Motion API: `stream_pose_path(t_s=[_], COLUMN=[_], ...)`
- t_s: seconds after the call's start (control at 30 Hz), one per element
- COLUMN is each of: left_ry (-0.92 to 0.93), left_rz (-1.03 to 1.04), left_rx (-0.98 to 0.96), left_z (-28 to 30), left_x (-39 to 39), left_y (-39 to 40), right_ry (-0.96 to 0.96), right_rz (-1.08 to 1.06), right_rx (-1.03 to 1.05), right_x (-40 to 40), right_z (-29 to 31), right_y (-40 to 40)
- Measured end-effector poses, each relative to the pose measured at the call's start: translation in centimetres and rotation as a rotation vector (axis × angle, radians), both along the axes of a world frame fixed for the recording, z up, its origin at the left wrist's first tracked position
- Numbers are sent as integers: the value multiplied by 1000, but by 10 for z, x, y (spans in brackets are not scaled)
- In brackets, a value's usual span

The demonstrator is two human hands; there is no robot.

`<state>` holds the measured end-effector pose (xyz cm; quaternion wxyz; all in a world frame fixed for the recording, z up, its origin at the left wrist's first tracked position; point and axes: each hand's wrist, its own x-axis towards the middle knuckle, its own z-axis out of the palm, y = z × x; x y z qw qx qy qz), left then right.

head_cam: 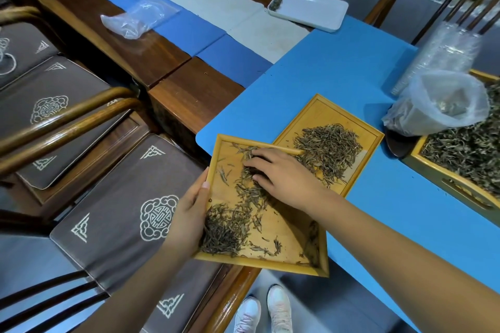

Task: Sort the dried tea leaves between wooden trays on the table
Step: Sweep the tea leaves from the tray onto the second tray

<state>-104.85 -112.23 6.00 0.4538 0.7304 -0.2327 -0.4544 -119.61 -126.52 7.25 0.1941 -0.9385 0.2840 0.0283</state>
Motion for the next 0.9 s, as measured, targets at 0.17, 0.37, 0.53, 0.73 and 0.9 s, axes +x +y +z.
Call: stream_pose_path(t_s=[0.17,0.37,0.53,0.73,0.9], left_ry=[0,5,-73,-58,-33], left_rz=[9,36,25,10,-28], left_rx=[1,-5,25,-10,-35], left_z=[-2,-3,2,-3,-8], left_x=[3,8,12,15,17], left_y=[1,5,11,17,21], right_ry=[-16,-10,19,8,-12], right_rz=[-17,-52,-97,-192,-310], right_rx=[-20,-22,-1,24,20], right_x=[-15,-32,-44,-55,-60], right_z=[-2,-8,-15,-19,-22], right_y=[-7,-12,-13,-19,-24])
